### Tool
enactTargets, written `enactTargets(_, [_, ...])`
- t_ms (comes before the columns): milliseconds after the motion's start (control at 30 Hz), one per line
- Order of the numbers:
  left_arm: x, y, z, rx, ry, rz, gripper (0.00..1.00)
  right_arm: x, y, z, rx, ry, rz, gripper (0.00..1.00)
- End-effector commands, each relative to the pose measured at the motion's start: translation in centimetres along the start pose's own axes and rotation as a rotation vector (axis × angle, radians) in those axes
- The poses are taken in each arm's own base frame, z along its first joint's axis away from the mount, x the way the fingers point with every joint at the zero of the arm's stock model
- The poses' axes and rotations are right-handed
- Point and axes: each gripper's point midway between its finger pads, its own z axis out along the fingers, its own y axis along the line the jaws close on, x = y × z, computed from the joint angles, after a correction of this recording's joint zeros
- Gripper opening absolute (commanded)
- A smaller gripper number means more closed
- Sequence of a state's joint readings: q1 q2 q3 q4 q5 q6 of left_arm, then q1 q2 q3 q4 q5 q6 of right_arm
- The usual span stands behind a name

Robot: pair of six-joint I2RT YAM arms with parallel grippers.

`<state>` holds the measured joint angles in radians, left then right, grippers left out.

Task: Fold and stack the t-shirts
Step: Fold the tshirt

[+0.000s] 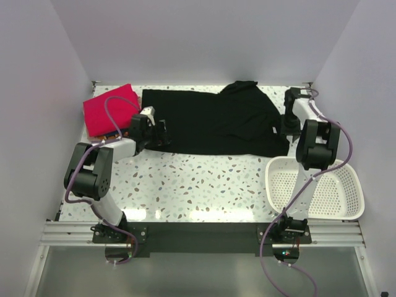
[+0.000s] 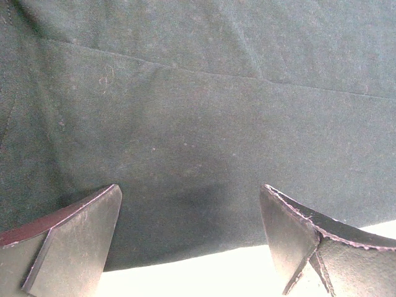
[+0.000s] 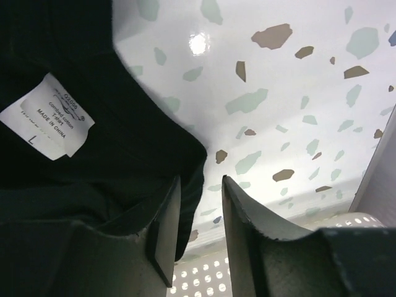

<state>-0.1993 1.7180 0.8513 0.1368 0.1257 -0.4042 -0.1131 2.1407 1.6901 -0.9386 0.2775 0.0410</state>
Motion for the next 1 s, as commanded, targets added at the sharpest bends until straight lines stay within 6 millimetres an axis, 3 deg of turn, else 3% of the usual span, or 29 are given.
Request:
enactTargets(0, [1.7, 0.2, -0.3, -0.006, 0.067, 0.002, 0.99, -1.4, -1.1, -3.1, -0.004, -0.092, 0.036, 0.38])
enactTargets(67, [0.9, -0.4, -0.7, 0.008, 0.056, 0.003, 0.99, -2.1, -0.5, -4.8, -0.066, -0.155, 0.055, 0.4])
enactTargets(167, [-0.7, -1.3, -1.4, 0.026, 0.021, 0.011, 0.99, -2.8, 2.6, -7.1, -0.264, -0.215, 0.07, 0.43])
enactTargets(267, [-1.8, -2.8, -1.8, 0.044, -0.003, 0.028, 0.99, -2.9, 6.8, -8.9, -0.438, -0.238, 0.046, 0.44])
enactTargets(467, [-1.0, -5.0, -0.8, 0.059, 0.013, 0.059, 0.99, -1.3, 14.2, -8.1, -0.496, -0.188, -0.11, 0.43])
enactTargets(700, [0.2, -5.4, 0.0, 0.058, 0.042, 0.05, 0.99, -1.1, 17.0, -6.2, -0.553, -0.129, -0.102, 0.4])
enactTargets(967, [1.1, -5.2, 0.0, 0.049, 0.058, 0.047, 0.99, 0.6, 17.3, -4.6, -0.531, -0.084, -0.109, 0.39])
